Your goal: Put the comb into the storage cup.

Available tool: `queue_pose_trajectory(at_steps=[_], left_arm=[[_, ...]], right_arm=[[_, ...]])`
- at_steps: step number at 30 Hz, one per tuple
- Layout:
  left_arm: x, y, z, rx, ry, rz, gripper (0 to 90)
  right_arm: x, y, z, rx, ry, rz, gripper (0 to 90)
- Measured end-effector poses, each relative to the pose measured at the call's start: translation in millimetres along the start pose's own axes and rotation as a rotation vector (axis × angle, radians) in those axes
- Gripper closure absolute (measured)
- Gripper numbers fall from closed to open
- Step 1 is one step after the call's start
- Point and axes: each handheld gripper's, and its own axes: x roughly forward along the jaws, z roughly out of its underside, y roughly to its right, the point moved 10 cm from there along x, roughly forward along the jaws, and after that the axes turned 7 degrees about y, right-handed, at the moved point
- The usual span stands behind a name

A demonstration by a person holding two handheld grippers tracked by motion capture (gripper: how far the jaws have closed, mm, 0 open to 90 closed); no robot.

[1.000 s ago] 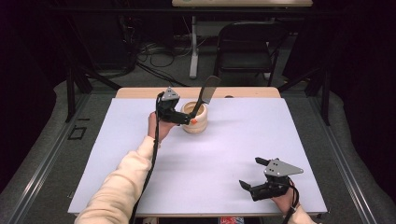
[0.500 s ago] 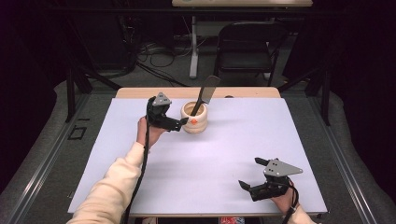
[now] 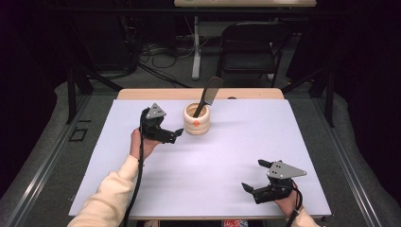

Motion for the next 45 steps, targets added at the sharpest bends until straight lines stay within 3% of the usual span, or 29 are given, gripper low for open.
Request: queue_pose_trajectory(at_steps=[17,30,45], left_arm=[[-31.3,15.4,19.0,0.018,0.040,-0.015,0.0],[-57.3,25.0,38.8,-0.001,0.090,-0.023,0.0],[-74.5,35.1,61.5,-0.011,0.077,-0.027,0.0]], right_arm=[[-1.1,-0.4,-0.5,-0.003,0.002,0.001,0.0],[-1.3,-0.3,-0.4,-0.002,0.001,0.002,0.0],[-1.5,-0.2,-0.3,-0.004,0.001,0.003,0.0]])
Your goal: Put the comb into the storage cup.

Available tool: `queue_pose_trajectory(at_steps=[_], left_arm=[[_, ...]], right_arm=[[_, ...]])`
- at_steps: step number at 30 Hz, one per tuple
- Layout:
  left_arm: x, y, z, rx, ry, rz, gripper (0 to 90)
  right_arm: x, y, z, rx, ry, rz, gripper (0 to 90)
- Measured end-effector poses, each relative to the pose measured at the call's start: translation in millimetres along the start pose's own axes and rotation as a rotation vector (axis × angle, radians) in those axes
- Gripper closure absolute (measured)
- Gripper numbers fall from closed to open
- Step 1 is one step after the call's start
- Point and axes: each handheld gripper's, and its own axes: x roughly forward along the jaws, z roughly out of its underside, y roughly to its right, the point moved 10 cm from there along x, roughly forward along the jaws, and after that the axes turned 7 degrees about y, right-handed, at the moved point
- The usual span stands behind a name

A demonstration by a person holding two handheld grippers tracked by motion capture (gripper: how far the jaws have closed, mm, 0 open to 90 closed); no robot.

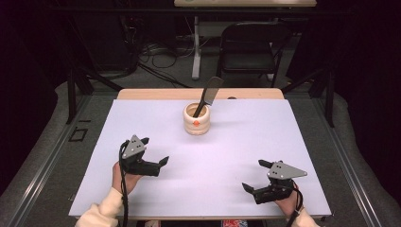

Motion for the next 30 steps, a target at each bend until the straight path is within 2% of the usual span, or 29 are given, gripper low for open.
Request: queue_pose_trajectory(at_steps=[30], left_arm=[[-35.4,15.0,23.3,-0.019,0.008,-0.005,0.0]], right_arm=[[0.2,0.1,0.3,0.005,-0.002,0.001,0.0]])
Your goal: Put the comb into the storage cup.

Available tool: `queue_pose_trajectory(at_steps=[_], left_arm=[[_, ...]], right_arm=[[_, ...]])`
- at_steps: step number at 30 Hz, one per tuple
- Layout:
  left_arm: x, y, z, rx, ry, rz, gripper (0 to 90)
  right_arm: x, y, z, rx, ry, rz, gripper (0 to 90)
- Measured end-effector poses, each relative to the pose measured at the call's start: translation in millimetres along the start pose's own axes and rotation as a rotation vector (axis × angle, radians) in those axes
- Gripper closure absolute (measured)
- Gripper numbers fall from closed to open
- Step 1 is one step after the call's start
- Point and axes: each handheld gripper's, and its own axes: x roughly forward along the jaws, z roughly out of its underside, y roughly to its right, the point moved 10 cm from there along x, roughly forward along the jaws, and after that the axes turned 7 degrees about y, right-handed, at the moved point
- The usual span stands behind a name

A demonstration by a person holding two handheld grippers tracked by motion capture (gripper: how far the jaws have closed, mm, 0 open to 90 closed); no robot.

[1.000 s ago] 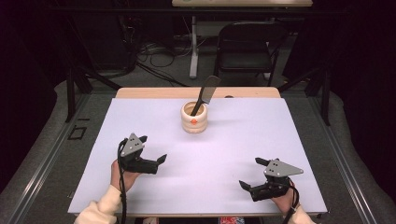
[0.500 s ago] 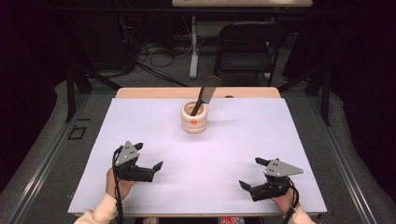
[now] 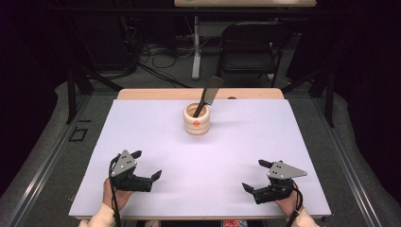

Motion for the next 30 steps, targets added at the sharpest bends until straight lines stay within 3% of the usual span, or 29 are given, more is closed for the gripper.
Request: queue_pose_trajectory(at_steps=[30], left_arm=[[-22.6,10.9,15.9,0.031,0.007,-0.003,0.0]], right_arm=[[0.4,0.3,0.3,0.000,-0.001,0.001,0.0]])
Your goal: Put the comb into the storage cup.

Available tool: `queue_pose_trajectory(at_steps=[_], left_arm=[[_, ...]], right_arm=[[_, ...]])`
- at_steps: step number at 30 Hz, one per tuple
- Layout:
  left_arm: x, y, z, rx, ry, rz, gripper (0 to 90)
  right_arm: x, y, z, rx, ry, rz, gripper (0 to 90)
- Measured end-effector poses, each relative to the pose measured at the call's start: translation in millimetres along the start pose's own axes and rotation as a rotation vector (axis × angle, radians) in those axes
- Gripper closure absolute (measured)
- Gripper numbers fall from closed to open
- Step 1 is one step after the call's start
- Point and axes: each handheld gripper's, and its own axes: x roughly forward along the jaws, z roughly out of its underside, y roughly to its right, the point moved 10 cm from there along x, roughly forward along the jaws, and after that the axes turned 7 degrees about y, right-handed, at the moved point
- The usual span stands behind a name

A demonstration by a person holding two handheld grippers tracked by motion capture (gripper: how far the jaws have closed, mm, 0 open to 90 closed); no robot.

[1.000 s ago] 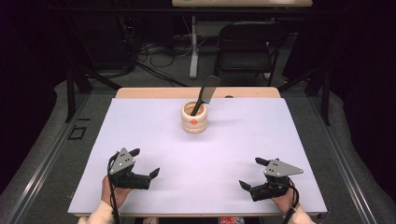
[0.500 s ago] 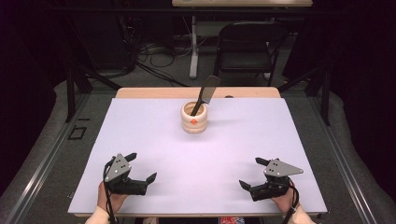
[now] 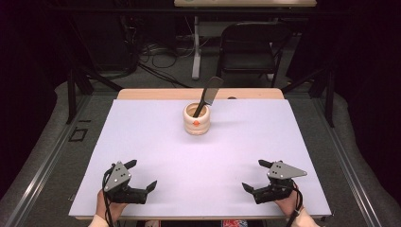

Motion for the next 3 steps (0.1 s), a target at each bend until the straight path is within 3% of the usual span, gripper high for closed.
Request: queue_pose_trajectory(at_steps=[3], left_arm=[[0.2,0.1,-0.4,0.003,-0.002,0.003,0.0]], right_arm=[[0.2,0.0,0.2,-0.002,-0.001,-0.001,0.0]])
